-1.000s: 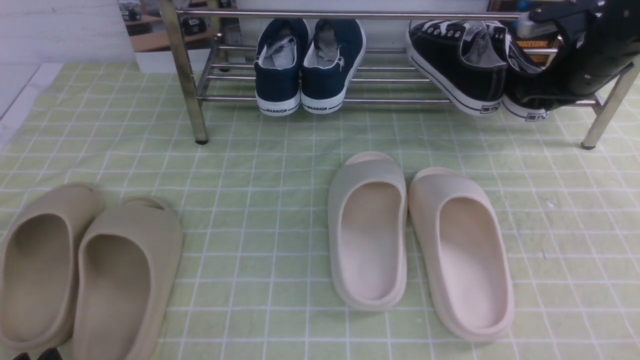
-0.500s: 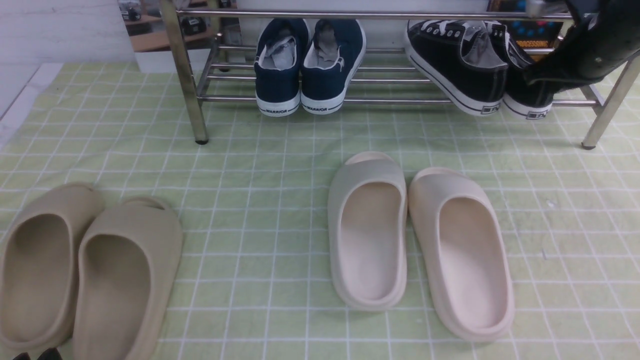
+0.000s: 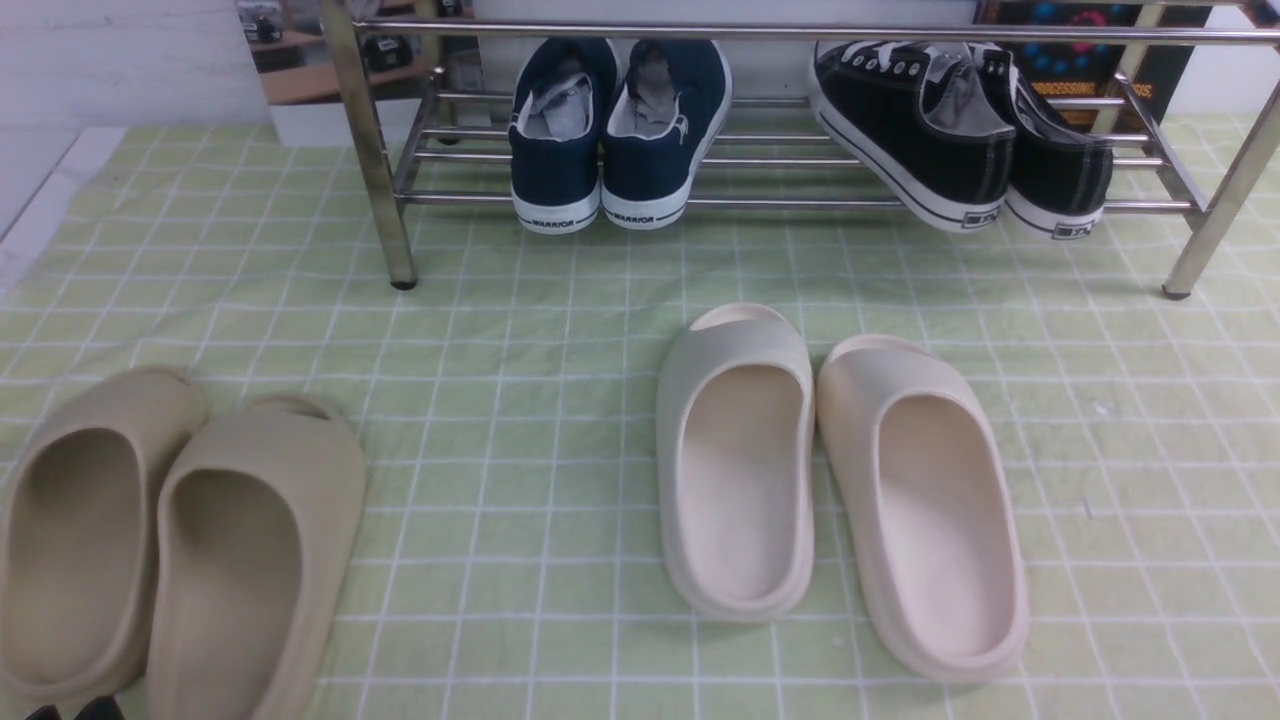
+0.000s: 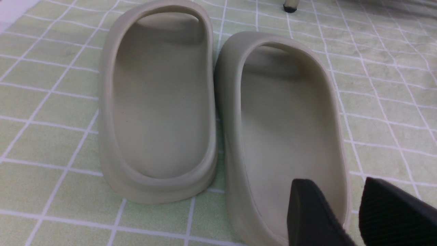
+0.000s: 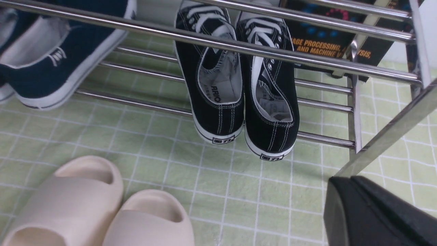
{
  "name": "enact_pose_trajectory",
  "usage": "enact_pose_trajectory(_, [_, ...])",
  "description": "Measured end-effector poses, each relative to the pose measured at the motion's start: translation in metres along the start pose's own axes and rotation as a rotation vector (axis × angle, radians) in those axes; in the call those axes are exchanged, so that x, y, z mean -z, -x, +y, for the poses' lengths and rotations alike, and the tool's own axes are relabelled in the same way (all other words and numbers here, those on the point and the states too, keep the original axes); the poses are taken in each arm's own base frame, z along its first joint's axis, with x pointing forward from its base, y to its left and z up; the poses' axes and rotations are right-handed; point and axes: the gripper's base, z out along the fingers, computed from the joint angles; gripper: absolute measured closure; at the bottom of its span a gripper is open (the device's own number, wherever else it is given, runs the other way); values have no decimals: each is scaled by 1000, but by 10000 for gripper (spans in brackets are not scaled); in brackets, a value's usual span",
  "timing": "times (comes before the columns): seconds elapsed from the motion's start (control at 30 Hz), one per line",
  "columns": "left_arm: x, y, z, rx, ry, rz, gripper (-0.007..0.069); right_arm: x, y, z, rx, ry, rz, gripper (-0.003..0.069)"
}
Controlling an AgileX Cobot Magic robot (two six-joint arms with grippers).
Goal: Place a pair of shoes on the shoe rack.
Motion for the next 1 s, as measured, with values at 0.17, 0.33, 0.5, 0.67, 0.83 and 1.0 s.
enact_pose_trajectory(0.17, [0, 0, 0, 0, 0, 0, 386, 64, -46, 6, -4, -4, -110, 655])
enact_pose_trajectory(0.33, [0, 0, 0, 0, 0, 0, 386, 107, -84, 11, -11, 4, -180, 655])
enact_pose_trajectory(0.5, [0, 0, 0, 0, 0, 0, 386, 130, -106, 14, -12, 7, -233, 655])
enact_pose_trajectory(0.67, [0, 0, 0, 0, 0, 0, 386, 141, -118, 16, -19, 22, -229, 651])
enact_pose_trajectory(0.83, [0, 0, 0, 0, 0, 0, 386, 142, -123, 17, -20, 27, -209, 647])
enact_pose_trajectory(1.0, [0, 0, 0, 0, 0, 0, 386, 142, -123, 15, 0, 6, -203, 642])
